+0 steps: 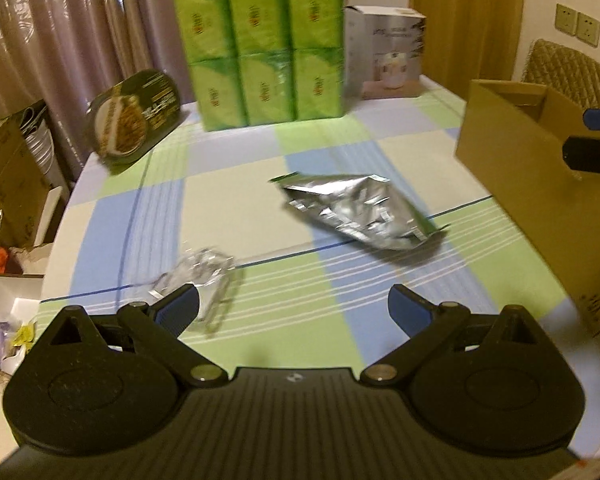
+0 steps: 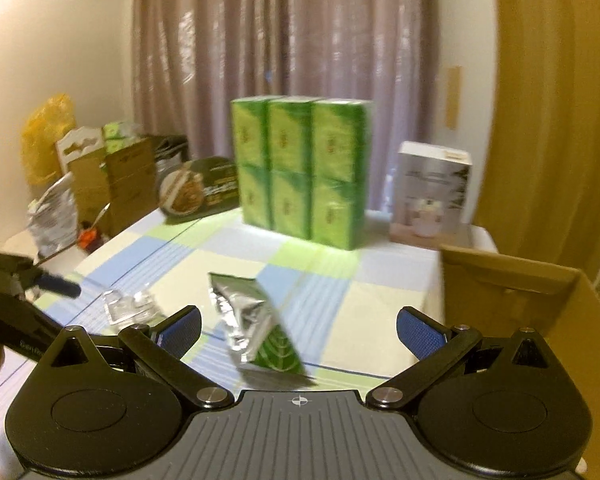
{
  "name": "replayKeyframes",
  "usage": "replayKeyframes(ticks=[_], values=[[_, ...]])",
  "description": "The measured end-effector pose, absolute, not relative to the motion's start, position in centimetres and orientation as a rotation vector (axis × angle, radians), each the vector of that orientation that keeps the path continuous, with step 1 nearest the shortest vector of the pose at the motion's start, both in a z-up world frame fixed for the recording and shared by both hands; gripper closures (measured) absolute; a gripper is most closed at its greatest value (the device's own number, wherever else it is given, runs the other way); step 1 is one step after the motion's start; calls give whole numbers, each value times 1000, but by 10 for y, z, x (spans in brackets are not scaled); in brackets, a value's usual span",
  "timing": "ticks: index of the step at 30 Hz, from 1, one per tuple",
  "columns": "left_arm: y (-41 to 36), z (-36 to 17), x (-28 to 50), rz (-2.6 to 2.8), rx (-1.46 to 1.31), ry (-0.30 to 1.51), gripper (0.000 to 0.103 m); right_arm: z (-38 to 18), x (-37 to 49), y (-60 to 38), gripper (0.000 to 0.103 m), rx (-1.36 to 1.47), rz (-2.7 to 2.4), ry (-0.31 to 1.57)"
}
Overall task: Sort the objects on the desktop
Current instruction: 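Withdraw both tools from the cardboard box back over the table, then grasp the silver tea bag with the right tool while the left tool grasps the wrapped wire rack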
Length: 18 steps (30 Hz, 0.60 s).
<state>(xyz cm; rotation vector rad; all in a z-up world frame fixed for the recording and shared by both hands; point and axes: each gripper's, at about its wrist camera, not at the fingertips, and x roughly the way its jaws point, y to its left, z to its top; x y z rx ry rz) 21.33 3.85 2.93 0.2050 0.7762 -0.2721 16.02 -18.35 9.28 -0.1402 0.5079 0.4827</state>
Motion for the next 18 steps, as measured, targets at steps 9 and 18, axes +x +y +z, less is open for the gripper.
replayKeyframes(ticks=[9,18], values=[[106,15,227,-220,242,815,4,71,184,-147,2,-238,565,605],[105,2,255,-259,273,806,4,55,214,-113,2,-326,656,659]])
